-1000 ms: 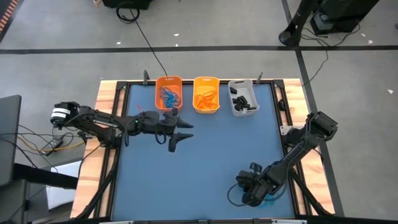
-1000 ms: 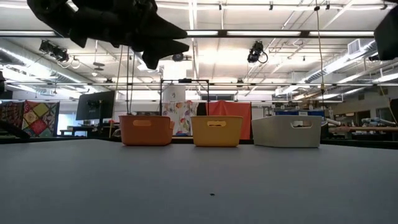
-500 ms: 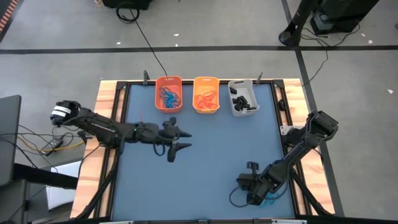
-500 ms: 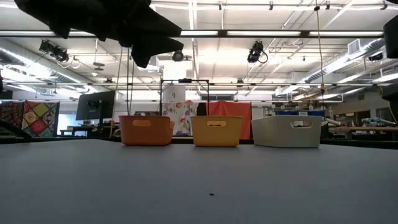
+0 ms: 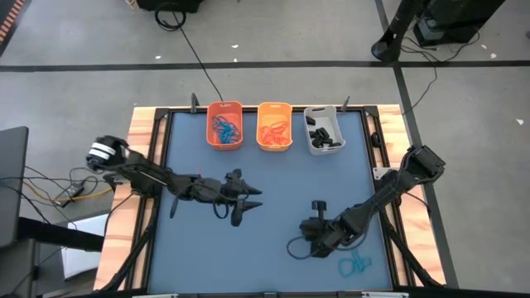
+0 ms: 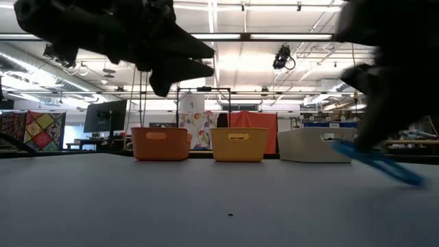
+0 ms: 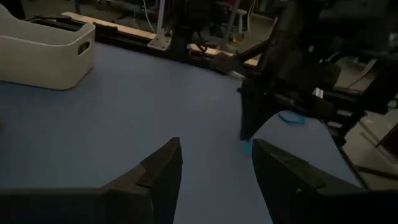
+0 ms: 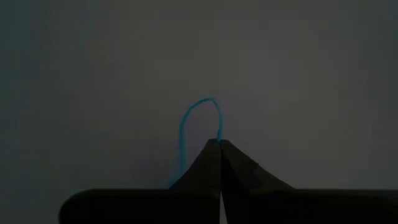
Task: Sort rubber bands into baskets
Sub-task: Put the blue rubber band into the orange bin
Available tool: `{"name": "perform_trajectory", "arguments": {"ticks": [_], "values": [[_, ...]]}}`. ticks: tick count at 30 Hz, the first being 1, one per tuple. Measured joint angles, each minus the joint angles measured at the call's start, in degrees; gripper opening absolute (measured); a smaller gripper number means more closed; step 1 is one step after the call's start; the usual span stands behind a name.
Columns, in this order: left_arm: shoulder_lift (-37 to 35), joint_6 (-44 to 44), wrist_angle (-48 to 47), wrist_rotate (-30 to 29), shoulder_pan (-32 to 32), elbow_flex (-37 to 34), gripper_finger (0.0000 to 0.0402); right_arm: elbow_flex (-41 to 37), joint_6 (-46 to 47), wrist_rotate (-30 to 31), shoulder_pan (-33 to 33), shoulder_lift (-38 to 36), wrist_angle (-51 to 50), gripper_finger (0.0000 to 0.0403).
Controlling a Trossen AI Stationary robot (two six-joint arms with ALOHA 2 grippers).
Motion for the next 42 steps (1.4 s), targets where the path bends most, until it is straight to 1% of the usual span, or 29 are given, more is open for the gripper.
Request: {"name": "perform_trajectory", "arguments": {"ticks": [3, 7, 12, 14, 18, 24, 33, 35, 37, 39, 42], "values": [[3.8, -1.3, 5.2, 0.0, 0.0, 0.0, 0.0197, 1.3, -2.9, 5.4, -2.3, 0.0, 0.1, 0.0005], [8.2, -2.8, 11.5, 0.0, 0.0, 0.0, 0.0197, 3.1, -7.5, 11.1, -5.6, 0.0, 0.5, 0.0005], [12.0, -3.3, 16.4, -0.3, 0.2, 0.0, 0.0197, 5.6, -14.0, 16.3, -9.3, -0.1, 2.2, 0.0005], [12.9, -3.3, 17.2, -1.5, 0.3, 0.0, 0.0197, 6.4, -16.8, 17.2, -10.6, -0.1, 3.4, 0.0005], [13.4, -3.2, 17.5, -4.9, 0.5, 0.1, 0.0198, 7.0, -22.4, 17.2, -12.7, -0.1, 7.5, 0.0005], [13.4, -2.8, 19.2, -4.9, 1.3, 0.1, 0.0198, 7.0, -27.7, 17.3, -15.1, -0.1, 13.4, 0.0005], [13.4, -2.8, 19.0, -5.1, 3.2, 0.1, 0.0192, 7.0, -31.6, 17.3, -16.6, -0.1, 16.9, 0.0005], [13.4, -2.8, 19.0, -5.1, 3.5, 0.1, 0.0176, 7.0, -31.6, 17.3, -16.6, -0.1, 17.0, 0.0005], [13.4, -2.8, 19.0, -5.1, 3.6, 0.1, 0.0148, 7.0, -31.6, 17.3, -16.6, -0.1, 17.0, 0.0005], [13.4, -2.8, 19.0, -5.1, 3.6, 0.1, 0.011, 7.0, -31.6, 17.3, -16.5, -0.1, 17.0, 0.0005], [13.4, -2.8, 19.0, -5.1, 3.6, 0.1, 0.0041, 7.0, -31.4, 17.3, -16.5, -0.2, 17.0, 0.0008]]}}
